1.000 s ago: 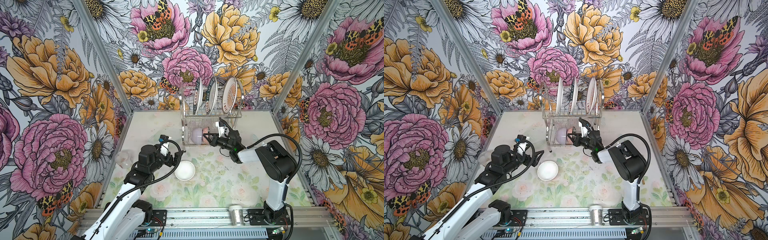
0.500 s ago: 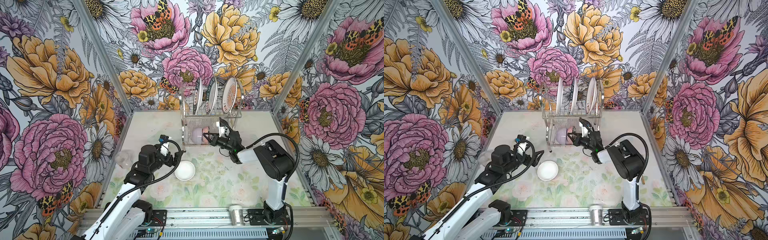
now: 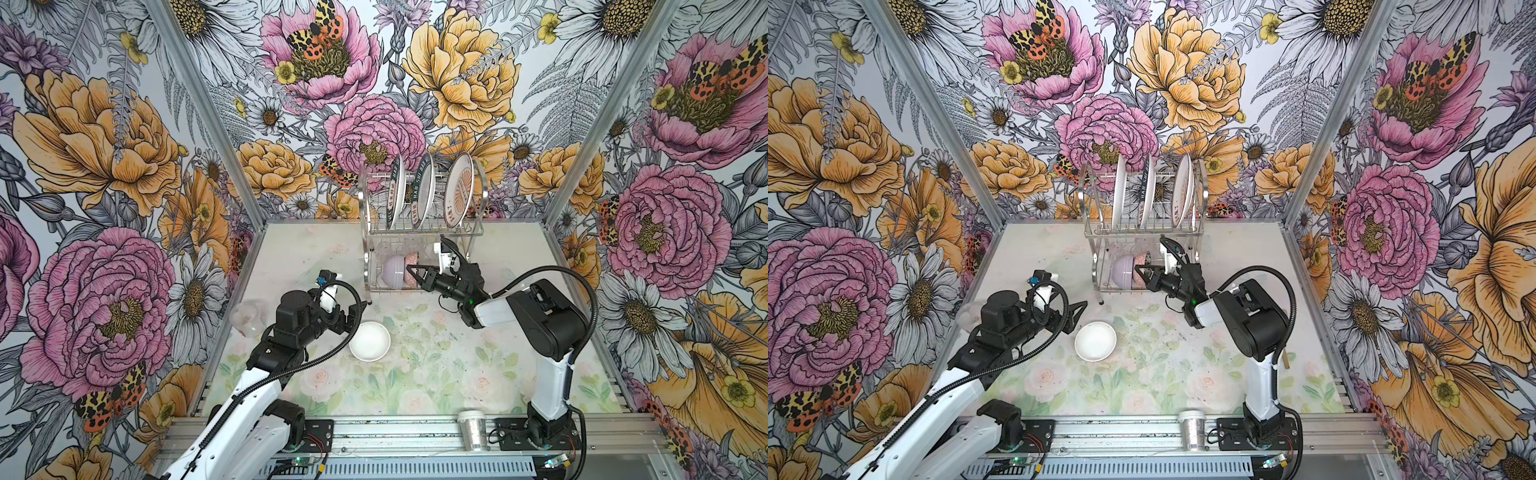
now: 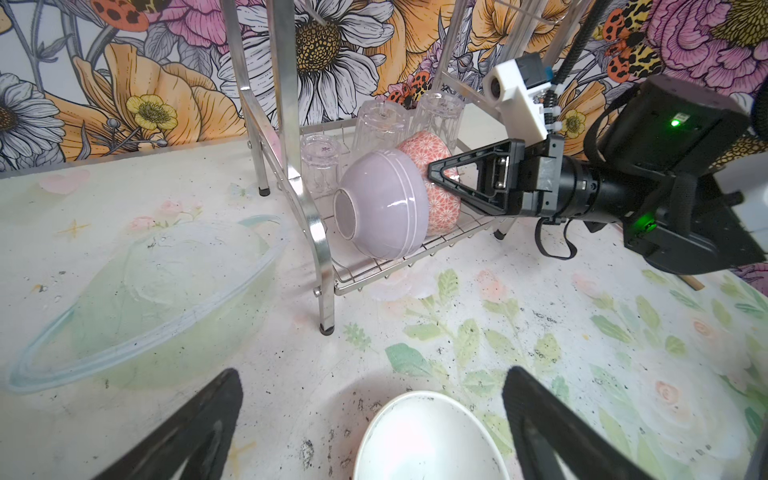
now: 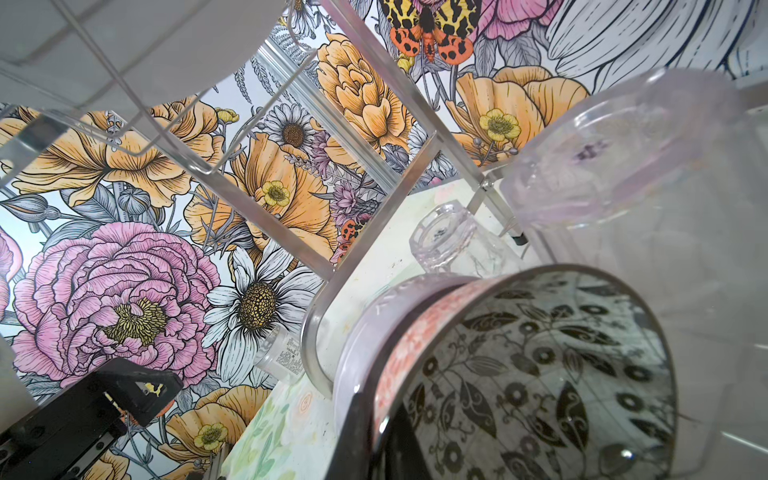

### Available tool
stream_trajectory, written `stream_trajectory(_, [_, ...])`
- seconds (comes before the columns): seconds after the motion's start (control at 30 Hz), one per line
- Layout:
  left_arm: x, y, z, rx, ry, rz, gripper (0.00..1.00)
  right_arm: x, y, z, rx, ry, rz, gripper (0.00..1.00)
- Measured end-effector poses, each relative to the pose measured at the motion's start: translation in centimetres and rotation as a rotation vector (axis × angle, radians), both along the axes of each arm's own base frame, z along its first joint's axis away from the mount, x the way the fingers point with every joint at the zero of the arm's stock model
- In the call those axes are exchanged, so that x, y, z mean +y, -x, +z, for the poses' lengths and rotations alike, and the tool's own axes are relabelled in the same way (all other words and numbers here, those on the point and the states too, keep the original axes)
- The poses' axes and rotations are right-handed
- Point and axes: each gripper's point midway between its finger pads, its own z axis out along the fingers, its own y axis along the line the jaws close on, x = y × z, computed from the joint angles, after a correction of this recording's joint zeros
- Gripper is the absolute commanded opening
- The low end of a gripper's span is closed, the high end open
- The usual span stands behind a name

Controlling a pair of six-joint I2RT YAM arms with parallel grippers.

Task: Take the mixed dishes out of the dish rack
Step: 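Close the right gripper on the rim of the pink patterned bowl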

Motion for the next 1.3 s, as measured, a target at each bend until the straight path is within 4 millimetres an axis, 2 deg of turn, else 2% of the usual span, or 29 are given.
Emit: stream_trajectory(1.3, [0.07, 0.20, -0.43, 0.005, -0.002, 0.001, 0.99, -0.62, 0.34, 0.51, -0.006, -0.042, -0.029, 0.00])
